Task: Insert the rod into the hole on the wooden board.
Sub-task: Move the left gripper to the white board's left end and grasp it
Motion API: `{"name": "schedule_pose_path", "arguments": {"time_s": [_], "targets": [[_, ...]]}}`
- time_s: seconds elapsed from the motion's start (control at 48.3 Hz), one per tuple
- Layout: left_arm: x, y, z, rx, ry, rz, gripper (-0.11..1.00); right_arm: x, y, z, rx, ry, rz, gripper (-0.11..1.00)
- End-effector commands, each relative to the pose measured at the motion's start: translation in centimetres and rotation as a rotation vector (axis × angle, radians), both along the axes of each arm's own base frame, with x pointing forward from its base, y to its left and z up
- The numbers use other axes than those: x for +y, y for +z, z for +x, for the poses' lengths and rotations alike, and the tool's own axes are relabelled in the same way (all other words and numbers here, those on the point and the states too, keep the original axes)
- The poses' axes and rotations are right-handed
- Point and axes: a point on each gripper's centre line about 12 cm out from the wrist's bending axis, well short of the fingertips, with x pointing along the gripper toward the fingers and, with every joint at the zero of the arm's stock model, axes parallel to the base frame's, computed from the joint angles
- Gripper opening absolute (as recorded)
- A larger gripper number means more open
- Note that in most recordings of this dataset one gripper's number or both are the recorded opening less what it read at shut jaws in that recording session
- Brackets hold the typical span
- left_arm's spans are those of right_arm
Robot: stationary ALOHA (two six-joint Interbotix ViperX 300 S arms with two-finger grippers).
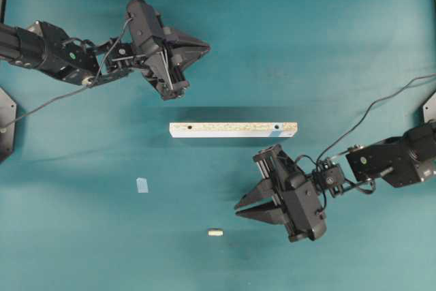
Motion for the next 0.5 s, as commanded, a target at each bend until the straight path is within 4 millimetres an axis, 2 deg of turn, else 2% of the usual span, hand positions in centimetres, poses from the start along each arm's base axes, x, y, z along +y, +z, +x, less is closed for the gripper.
{"name": "schedule_pose_path", "arguments": {"time_s": [0.0, 0.041, 0.104, 0.186, 0.394, 0.477], "targets": [[-0.8, 1.3, 1.2, -0.005, -0.061, 0.030, 0.24, 0.2, 1.9, 0.8, -0.055, -0.006, 0.033, 0.24], [-0.8, 1.3, 1.3, 0.014, -0.065, 0.024, 0.21, 0.2, 2.5, 1.0, -0.056, -0.009, 0.038, 0.22], [-0.8, 1.5, 1.5, 0.032, -0.070, 0.025, 0.10, 0.3, 3.3, 1.4, -0.055, -0.014, 0.044, 0.09], [-0.9, 2.2, 1.7, 0.034, -0.080, 0.041, 0.09, 0.4, 4.4, 1.8, -0.044, -0.018, 0.039, 0.00], [-1.6, 4.5, 1.5, 0.031, -0.098, 0.039, 0.09, 0.7, 5.3, 1.6, 0.041, -0.021, 0.006, -0.01], [-1.9, 4.7, 1.1, 0.066, -0.106, 0.029, 0.09, 0.9, 5.6, 1.2, 0.070, -0.016, 0.003, -0.01]]}}
